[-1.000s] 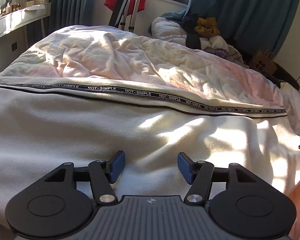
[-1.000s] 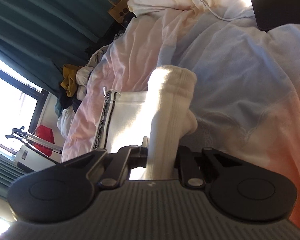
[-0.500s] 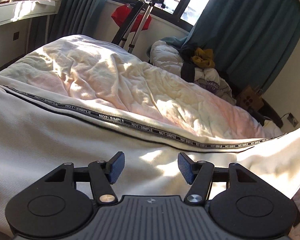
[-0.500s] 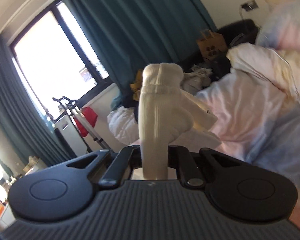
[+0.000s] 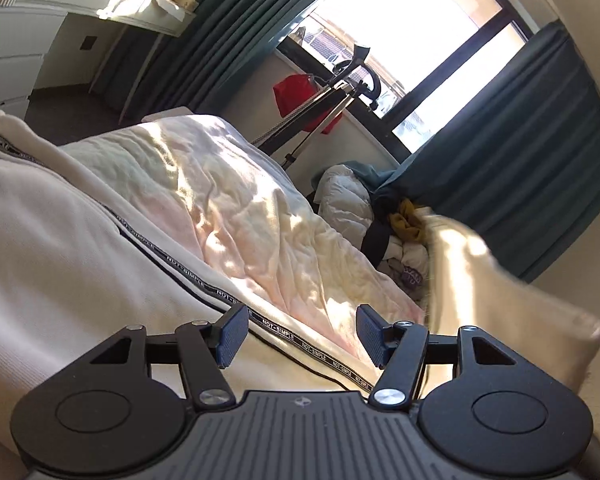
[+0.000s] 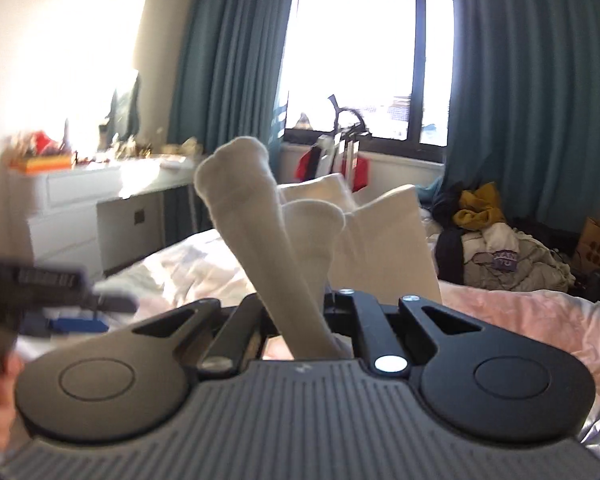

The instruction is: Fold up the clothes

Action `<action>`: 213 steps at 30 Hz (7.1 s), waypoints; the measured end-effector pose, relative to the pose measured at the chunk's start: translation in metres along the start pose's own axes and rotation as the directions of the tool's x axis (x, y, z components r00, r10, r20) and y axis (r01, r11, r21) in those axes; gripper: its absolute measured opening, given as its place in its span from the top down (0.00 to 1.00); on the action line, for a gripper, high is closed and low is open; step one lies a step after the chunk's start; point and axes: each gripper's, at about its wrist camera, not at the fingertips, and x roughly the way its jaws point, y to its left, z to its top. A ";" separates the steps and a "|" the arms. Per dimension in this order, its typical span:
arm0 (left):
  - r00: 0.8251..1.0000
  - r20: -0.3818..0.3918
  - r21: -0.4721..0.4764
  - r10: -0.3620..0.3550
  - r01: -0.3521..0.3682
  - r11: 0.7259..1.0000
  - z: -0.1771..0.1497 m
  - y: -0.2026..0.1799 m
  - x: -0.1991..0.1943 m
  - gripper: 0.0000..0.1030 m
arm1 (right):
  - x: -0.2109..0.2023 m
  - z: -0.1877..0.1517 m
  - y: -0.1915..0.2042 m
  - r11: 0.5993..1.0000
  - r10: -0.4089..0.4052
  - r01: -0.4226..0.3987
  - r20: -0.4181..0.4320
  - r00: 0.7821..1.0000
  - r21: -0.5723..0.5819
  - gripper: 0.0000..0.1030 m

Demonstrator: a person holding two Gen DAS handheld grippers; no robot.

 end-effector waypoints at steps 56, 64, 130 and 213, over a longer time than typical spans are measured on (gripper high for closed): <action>0.964 -0.166 0.289 0.208 -0.155 0.945 -0.065 -0.030 0.070 0.39 | -0.005 -0.136 -0.090 0.976 -0.139 0.197 -0.431 0.891 0.092 0.33; 0.972 -0.114 0.314 0.207 -0.162 0.935 -0.068 -0.033 0.075 0.41 | -0.018 -0.125 -0.098 0.936 -0.271 0.318 -0.264 0.926 0.153 0.33; 0.961 -0.080 -0.276 0.264 -0.276 0.921 0.009 0.058 -0.096 0.19 | 0.009 -0.133 -0.036 0.975 0.021 0.032 -0.239 0.971 0.218 0.33; 0.987 0.068 0.990 0.145 -0.084 0.112 -0.289 -0.216 0.096 0.36 | -0.002 -0.123 -0.298 0.468 0.221 0.064 -0.187 0.957 0.881 0.35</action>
